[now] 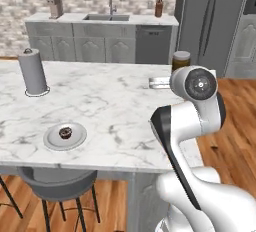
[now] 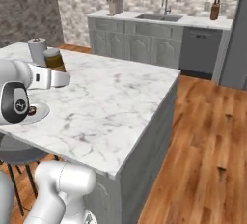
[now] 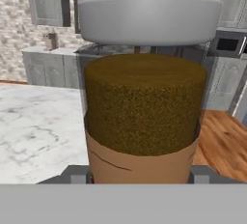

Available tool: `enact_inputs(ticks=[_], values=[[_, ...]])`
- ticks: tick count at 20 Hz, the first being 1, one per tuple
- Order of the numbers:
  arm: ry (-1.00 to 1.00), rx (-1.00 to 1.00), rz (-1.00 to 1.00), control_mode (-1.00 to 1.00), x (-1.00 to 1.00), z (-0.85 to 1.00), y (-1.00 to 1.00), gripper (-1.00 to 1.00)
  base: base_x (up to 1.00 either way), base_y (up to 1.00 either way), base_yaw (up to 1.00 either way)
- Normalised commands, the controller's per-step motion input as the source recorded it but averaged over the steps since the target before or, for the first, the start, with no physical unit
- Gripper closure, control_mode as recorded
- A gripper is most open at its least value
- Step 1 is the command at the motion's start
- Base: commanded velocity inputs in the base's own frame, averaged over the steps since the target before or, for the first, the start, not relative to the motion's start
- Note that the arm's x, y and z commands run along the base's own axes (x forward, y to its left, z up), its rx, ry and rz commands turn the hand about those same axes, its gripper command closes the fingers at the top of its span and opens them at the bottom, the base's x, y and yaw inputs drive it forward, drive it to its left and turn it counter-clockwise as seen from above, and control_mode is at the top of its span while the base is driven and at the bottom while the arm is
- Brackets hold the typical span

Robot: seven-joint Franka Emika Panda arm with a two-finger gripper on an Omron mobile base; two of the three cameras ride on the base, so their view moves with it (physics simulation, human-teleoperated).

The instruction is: Take the cinnamon bottle from the cabinet and place it on the dining table, next to the plate with the cupcake. Then take the chocolate from the dining counter and place it on the cupcake plate.

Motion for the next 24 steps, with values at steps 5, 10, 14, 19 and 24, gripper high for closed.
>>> enact_inputs(ticks=[5,10,14,19,24], values=[[0.00,0.00,0.00,1.00,0.00,0.00,0.00,1.00,-0.05,0.83,-0.12],[0.00,0.00,0.00,1.00,0.00,0.00,0.00,1.00,-0.24,0.76,-0.17],[0.00,0.00,0.00,1.00,0.00,0.00,0.00,1.00,-0.27,0.74,-0.19],[0.00,0.00,0.00,1.00,0.00,0.00,0.00,1.00,-0.29,0.72,-0.19],[0.00,0.00,0.00,1.00,0.00,0.00,0.00,1.00,-0.12,0.77,-0.14]])
